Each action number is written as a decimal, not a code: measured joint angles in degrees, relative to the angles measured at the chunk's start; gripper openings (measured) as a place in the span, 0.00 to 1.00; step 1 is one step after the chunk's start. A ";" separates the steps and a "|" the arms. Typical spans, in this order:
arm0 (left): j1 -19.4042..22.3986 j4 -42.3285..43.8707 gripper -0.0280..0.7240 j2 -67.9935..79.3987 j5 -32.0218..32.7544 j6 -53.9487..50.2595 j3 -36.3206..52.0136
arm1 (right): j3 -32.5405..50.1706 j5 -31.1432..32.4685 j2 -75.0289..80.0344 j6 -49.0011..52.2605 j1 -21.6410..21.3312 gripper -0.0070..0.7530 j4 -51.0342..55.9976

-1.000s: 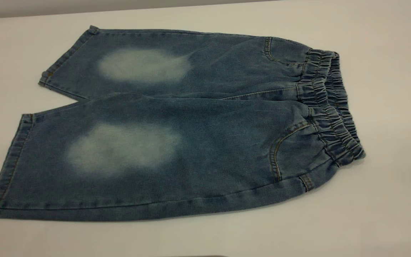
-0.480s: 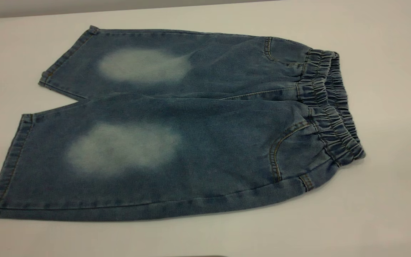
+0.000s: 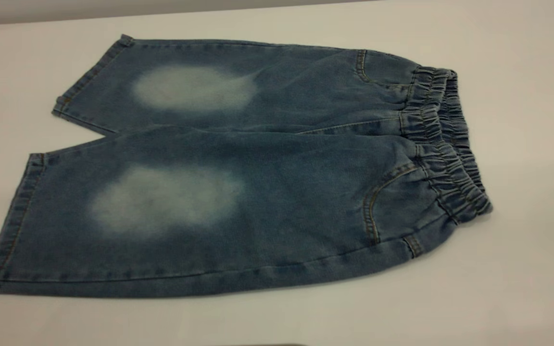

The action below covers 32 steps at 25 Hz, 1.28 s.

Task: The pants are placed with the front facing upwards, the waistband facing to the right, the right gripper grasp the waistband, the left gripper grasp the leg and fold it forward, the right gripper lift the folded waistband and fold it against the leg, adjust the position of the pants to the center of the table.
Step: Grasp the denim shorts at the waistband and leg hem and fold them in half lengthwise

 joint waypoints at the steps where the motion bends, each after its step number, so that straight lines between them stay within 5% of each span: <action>1: 0.00 -0.50 0.40 2.18 -0.70 0.03 -0.75 | -0.06 -1.08 1.33 -0.01 0.00 0.56 1.19; 15: 0.00 -5.08 0.41 37.39 -14.20 22.32 -6.95 | -0.41 -14.00 38.98 -24.59 0.00 0.62 27.60; 24: 0.00 -18.69 0.66 54.44 -21.07 38.33 -6.95 | -0.41 -24.23 60.67 -33.93 0.00 0.67 40.67; 32: 0.00 -27.31 0.69 62.67 -23.98 45.62 -6.95 | -0.63 -33.75 83.15 -45.29 0.00 0.67 54.00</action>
